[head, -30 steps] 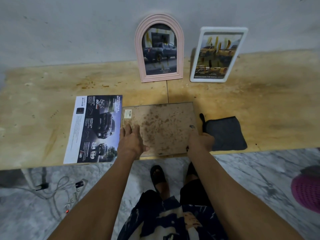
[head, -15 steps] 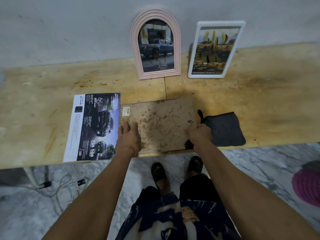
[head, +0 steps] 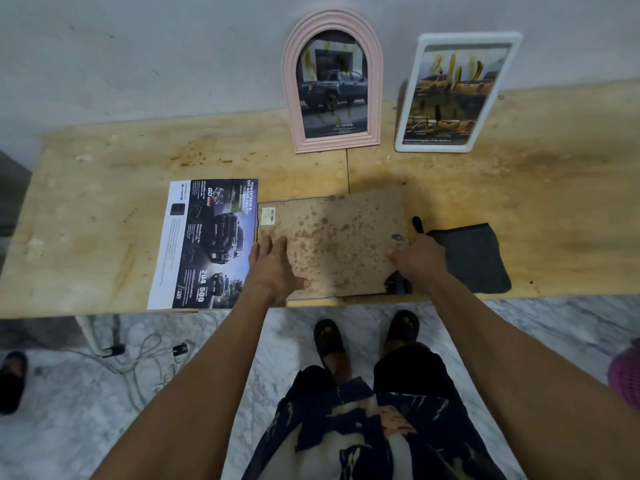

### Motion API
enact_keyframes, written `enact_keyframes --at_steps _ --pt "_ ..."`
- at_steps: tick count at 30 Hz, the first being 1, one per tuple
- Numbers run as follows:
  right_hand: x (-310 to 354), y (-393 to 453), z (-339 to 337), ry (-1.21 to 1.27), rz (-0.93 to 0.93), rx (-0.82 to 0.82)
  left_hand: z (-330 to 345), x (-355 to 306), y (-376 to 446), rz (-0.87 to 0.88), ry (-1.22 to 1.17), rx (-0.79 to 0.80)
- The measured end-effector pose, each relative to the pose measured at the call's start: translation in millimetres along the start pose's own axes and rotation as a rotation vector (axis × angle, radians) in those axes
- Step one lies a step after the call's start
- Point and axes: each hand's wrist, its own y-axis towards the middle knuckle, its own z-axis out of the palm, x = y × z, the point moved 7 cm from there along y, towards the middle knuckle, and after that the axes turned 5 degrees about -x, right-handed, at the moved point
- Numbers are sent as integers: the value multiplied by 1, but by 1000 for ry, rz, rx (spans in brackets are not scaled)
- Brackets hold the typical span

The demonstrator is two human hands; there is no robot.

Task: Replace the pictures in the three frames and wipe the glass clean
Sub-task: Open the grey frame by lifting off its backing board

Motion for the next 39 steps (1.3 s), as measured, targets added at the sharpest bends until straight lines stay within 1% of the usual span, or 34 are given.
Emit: enact_keyframes --at_steps 3,6,11,14,23,25,28,30,34,37,39 --pt "1 -3 -4 10 -13 8 -3 -1 -2 -18 -41 -13" --pt "1 -6 -8 17 -31 11 -3 2 -4 -89 -165 -23" --pt "4 -9 -12 6 -56 29 -9 3 -6 -73 -124 -27" --pt "8 -10 -12 4 -72 52 -9 1 -7 -76 -145 -25" --pt "11 -10 -12 65 -45 105 -12 0 -7 -99 -203 -40" --pt "10 -9 -12 46 -52 83 -15 0 -7 -116 -208 -48" --pt "5 -7 -11 2 -77 0 -13 6 -4 -152 -216 -25" --pt "0 -4 -6 -7 -65 -4 -11 13 1 -172 -236 -26" --pt "-7 6 -10 -18 -9 17 -19 1 -5 -108 -149 -45" --pt "-13 13 -9 37 38 69 -20 -3 -6 -72 -72 -50" --pt "-16 16 -9 80 63 74 -18 -2 -6 -72 -79 -31"
